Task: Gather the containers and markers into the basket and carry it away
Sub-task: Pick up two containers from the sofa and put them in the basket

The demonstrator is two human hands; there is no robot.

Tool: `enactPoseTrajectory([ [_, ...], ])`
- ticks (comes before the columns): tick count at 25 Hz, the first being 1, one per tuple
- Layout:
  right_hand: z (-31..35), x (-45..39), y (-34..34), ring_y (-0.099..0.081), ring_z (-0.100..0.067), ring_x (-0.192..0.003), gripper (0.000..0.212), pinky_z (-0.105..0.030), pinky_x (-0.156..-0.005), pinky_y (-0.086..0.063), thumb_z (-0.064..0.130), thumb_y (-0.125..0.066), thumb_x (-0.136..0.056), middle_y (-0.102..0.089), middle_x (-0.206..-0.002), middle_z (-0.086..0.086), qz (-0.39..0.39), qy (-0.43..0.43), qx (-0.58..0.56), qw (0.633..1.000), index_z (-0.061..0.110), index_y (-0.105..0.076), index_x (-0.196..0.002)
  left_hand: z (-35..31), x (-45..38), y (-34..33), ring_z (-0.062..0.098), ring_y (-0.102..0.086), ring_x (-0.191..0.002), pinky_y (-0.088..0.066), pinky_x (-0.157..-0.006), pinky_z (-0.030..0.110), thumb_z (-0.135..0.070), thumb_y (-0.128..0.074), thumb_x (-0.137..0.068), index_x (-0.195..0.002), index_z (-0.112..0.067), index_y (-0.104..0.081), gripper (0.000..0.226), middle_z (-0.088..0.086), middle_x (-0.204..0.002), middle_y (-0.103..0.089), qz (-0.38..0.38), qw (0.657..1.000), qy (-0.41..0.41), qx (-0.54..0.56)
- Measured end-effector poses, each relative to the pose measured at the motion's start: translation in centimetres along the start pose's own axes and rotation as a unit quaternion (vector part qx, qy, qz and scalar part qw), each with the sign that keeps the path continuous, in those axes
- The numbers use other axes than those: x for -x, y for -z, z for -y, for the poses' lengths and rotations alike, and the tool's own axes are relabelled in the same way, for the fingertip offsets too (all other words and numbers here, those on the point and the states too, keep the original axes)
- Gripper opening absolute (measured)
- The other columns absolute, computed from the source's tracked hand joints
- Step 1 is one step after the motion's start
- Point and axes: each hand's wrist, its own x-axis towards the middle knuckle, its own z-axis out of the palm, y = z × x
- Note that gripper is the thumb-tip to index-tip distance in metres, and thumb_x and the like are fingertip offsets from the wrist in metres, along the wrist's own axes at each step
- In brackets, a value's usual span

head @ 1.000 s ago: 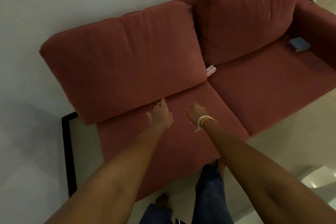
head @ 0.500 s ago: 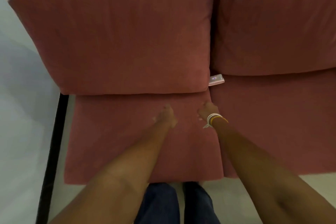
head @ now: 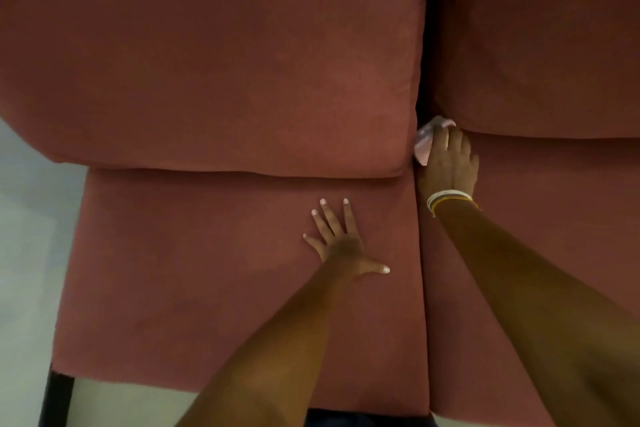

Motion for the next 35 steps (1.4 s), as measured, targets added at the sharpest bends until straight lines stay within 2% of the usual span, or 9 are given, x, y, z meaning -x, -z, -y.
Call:
enactPoseTrajectory([
  [3,-0.2,-2.0,-0.8,-0.054,-0.04,-0.107,0.056,-0.047,-0.08,-0.046,0.013,-0.048,-0.092,-0.051,-0.123,-0.024,0.015,-0.01,-0.002,1.0,0.025,-0.033,-0.144,0.1,-1.2,-0.5,0.035,0.062,-0.109,0.014,-0.098,0.074,-0.08,-0.074,-0.025,-0.119,-0.033,0.059,0.169,0.012,-0.123,0.068,0.015,1.0,0.016,-0.001],
  [8,0.6,-5.0,0.1,-0.052,-0.039,-0.105,0.024,-0.041,-0.081,-0.044,0.018,-0.052,-0.094,-0.055,-0.111,-0.026,0.03,0.003,0.082,0.996,0.01,-0.06,-0.115,-0.3,-1.4,-0.5,0.04,0.061,-0.108,0.012,-0.098,0.076,-0.081,-0.074,-0.026,-0.111,-0.029,0.064,0.171,0.016,-0.12,0.069,0.026,0.999,0.035,-0.015],
  [11,0.3,-3.0,1.3,-0.052,-0.035,-0.103,0.038,-0.036,-0.081,-0.044,0.044,-0.058,-0.088,-0.055,-0.113,-0.018,0.079,-0.029,0.136,0.987,0.012,-0.068,-0.105,-0.3,-0.2,0.3,0.039,0.052,-0.121,0.008,-0.102,0.075,-0.078,-0.076,-0.035,-0.122,-0.028,0.057,0.167,0.017,-0.122,0.067,0.036,0.999,0.02,-0.034],
  [14,-1.0,1.9,1.9,-0.052,-0.039,-0.118,0.063,-0.041,-0.095,-0.045,0.057,-0.064,-0.081,-0.05,-0.132,-0.021,0.174,-0.123,-0.035,0.976,0.006,-0.064,-0.118,-0.3,1.5,1.9,0.036,0.035,-0.138,-0.007,-0.109,0.069,-0.062,-0.077,-0.059,-0.143,-0.03,0.035,0.143,0.015,-0.144,0.049,0.029,0.999,0.005,-0.02],
  [17,-1.1,6.9,2.8,-0.066,-0.032,-0.102,0.056,-0.042,-0.093,-0.053,0.042,-0.07,-0.084,-0.064,-0.121,-0.023,0.338,-0.203,-0.262,0.881,0.001,-0.063,-0.121,0.1,4.1,4.7,0.034,-0.02,-0.147,-0.031,-0.114,0.049,-0.042,-0.063,-0.086,-0.151,-0.02,-0.024,0.079,0.014,-0.161,-0.01,0.013,0.991,-0.019,0.131],
  [19,-0.2,10.1,4.5,-0.068,-0.018,-0.057,0.048,-0.028,-0.05,-0.058,0.035,-0.071,-0.086,-0.068,-0.098,-0.018,0.389,-0.283,-0.381,0.79,0.0,-0.064,-0.119,0.2,6.9,6.5,0.033,-0.05,-0.129,-0.042,-0.103,0.042,-0.044,-0.052,-0.094,-0.137,-0.013,-0.049,0.053,0.014,-0.141,-0.051,0.091,0.943,-0.001,0.319],
  [22,1.1,13.4,7.8,-0.055,-0.01,-0.034,0.038,-0.017,-0.027,-0.041,0.036,-0.066,-0.09,-0.066,-0.072,-0.011,0.383,-0.276,-0.424,0.773,0.003,-0.066,-0.109,0.2,12.0,9.4,0.034,-0.057,-0.121,-0.044,-0.094,0.046,-0.058,-0.044,-0.092,-0.133,-0.021,-0.05,0.056,0.01,-0.13,-0.06,0.229,0.84,0.055,0.489],
  [29,0.5,15.3,13.5,-0.054,-0.019,-0.052,0.034,-0.025,-0.049,-0.047,0.046,-0.049,-0.097,-0.057,-0.072,-0.006,0.363,-0.291,-0.526,0.712,0.014,-0.058,-0.1,-0.4,16.8,10.3,0.023,-0.065,-0.083,-0.051,-0.084,0.042,-0.03,-0.053,-0.097,-0.116,-0.014,-0.052,0.025,0.014,-0.109,-0.064,0.248,0.814,0.03,0.524],
  [35,-5.4,13.4,15.9,-0.055,-0.02,-0.055,0.039,-0.029,-0.061,-0.045,0.053,-0.042,-0.097,-0.059,-0.075,-0.007,0.366,-0.299,-0.517,0.714,0.015,-0.051,-0.105,-5.0,19.6,7.4,0.027,-0.064,-0.108,-0.047,-0.092,0.042,-0.031,-0.05,-0.099,-0.134,-0.008,-0.048,0.042,0.011,-0.11,-0.066,0.177,0.741,0.077,0.643],
])
